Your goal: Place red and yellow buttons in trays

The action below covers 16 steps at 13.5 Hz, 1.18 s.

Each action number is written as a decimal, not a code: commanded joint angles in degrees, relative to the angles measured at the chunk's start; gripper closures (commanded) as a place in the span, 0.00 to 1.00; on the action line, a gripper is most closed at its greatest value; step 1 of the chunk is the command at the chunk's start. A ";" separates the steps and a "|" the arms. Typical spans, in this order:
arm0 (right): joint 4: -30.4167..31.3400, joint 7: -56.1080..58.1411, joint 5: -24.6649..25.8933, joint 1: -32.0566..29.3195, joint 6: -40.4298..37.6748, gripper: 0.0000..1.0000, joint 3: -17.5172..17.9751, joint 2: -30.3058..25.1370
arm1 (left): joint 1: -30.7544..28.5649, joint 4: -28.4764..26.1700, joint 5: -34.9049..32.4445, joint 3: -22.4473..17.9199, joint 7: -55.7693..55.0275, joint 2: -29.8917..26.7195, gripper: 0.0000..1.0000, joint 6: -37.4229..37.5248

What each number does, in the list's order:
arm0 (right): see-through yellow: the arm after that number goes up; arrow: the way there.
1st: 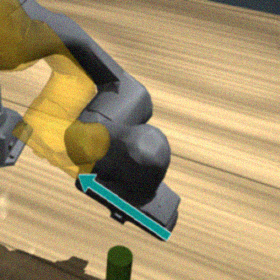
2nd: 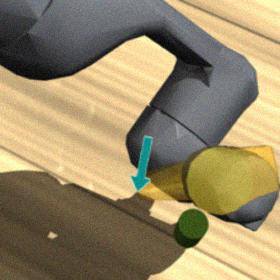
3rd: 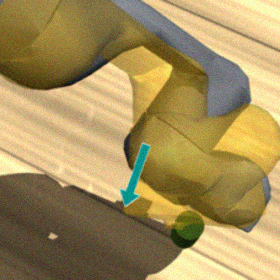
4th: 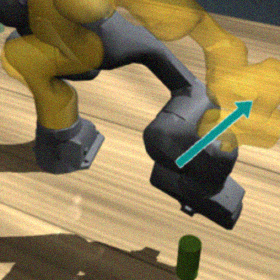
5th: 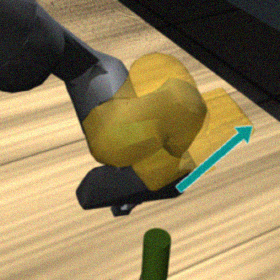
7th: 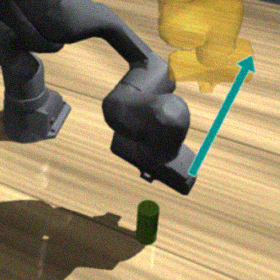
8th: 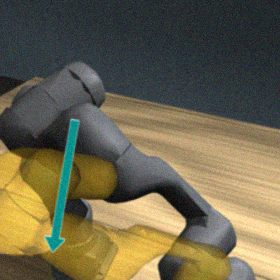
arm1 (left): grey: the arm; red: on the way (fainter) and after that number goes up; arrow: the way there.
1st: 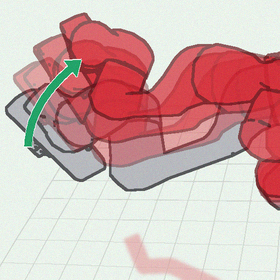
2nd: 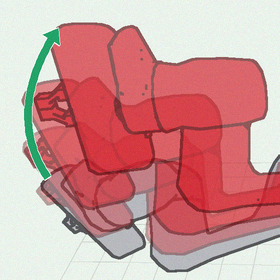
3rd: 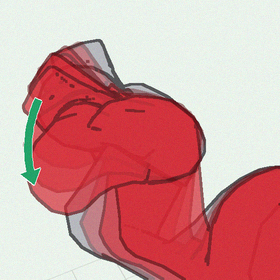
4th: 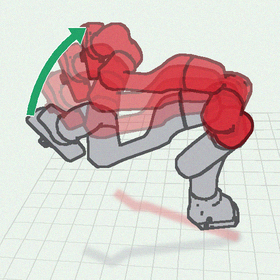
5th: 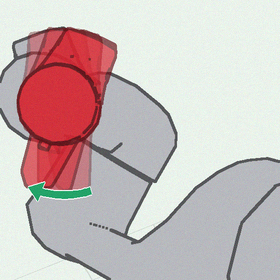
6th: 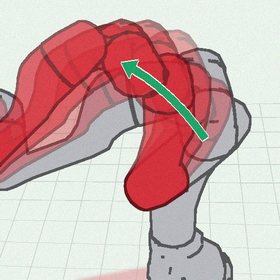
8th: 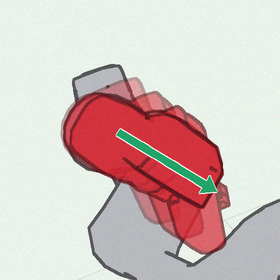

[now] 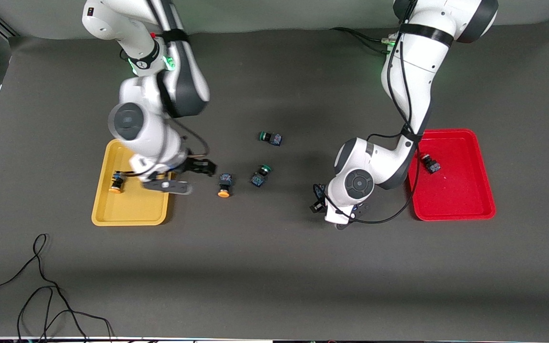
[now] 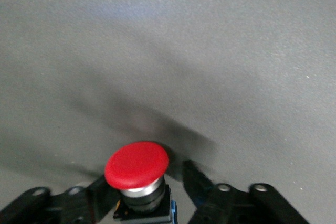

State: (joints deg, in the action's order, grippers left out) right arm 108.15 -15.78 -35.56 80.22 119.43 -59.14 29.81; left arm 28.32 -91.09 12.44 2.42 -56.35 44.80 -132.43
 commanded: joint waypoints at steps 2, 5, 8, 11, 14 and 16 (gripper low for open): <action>1.71 -0.31 -9.41 -1.03 11.33 0.00 5.59 9.37 | 0.77 -1.64 0.48 -0.84 -0.60 -2.08 1.00 0.24; 1.63 0.04 -16.63 -1.39 16.44 0.00 9.03 16.49 | -1.85 3.79 -0.57 -1.01 0.88 -3.57 1.00 11.01; 1.63 0.31 -18.49 -2.43 17.33 0.00 9.74 18.18 | -7.82 8.20 -0.75 -1.10 11.75 -6.90 1.00 25.34; 1.45 0.57 -18.49 -3.76 17.33 0.59 10.79 18.18 | -16.51 7.77 -1.01 -1.19 28.00 -9.99 1.00 34.06; 1.36 0.66 -18.40 -3.67 17.33 0.99 10.88 17.91 | -23.82 6.19 -12.31 -1.19 41.46 -9.99 1.00 33.83; 1.19 1.62 -18.23 -3.67 17.07 1.00 10.71 17.22 | -29.35 3.48 -14.37 -1.19 50.94 -10.08 1.00 31.02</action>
State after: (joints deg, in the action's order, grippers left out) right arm 109.77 -15.66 -52.87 77.00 136.81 -48.82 48.48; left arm 2.80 -84.26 0.31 0.51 -13.38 35.44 -98.96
